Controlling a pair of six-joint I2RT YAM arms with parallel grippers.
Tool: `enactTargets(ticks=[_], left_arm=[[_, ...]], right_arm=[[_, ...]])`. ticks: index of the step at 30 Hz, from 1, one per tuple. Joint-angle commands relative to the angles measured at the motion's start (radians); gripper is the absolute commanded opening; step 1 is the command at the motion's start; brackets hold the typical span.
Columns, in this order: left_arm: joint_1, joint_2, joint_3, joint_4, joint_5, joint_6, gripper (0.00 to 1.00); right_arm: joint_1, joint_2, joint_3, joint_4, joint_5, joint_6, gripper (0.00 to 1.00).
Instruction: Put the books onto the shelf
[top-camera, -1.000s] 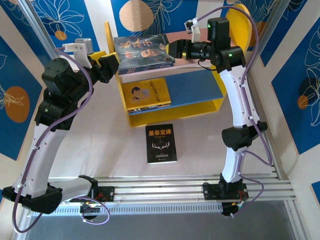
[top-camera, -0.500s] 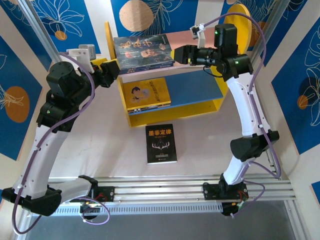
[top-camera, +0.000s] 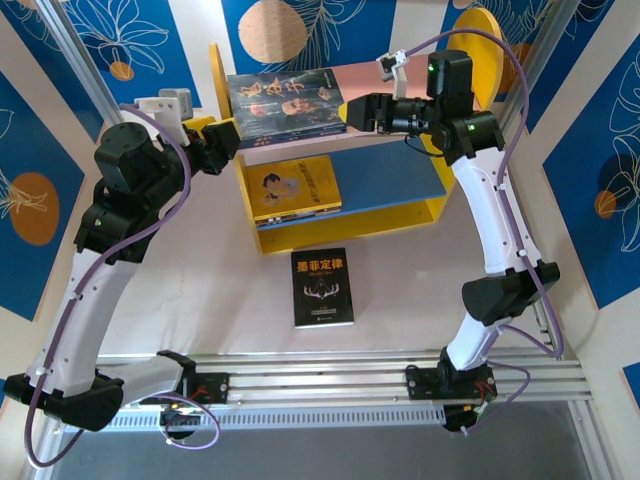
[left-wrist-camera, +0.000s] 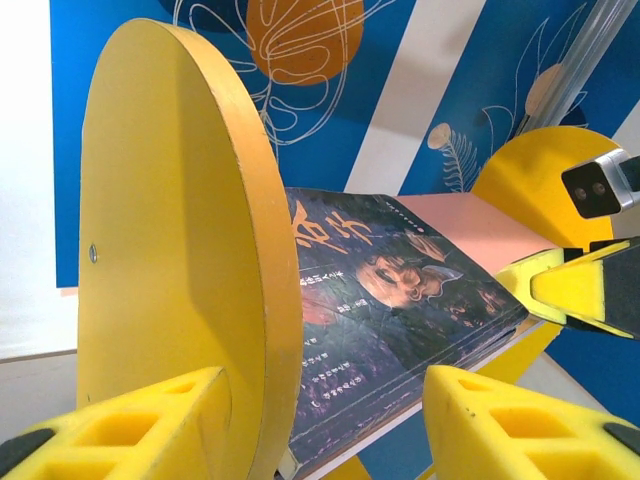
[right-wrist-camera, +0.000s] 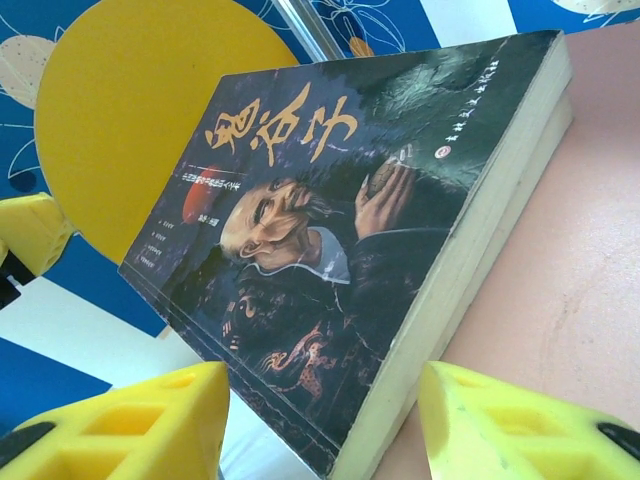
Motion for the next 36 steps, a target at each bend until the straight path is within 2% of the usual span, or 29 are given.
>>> enactTargets(ticks=[1,23,36], left_arm=[[0.004,-0.005,0.001,0.003,0.002,0.003,0.54],[0.005,-0.01,0.002,-0.001,-0.002,0.011,0.54],[0.004,-0.009,0.008,-0.026,0.03,0.015,0.54]], right_arm=[[0.01,-0.03,-0.002,0.01,-0.04,0.013,0.53],[0.033,-0.021,0.007,0.015,-0.063,0.01,0.53],[0.032,-0.012,0.017,-0.009,-0.025,-0.006,0.54]])
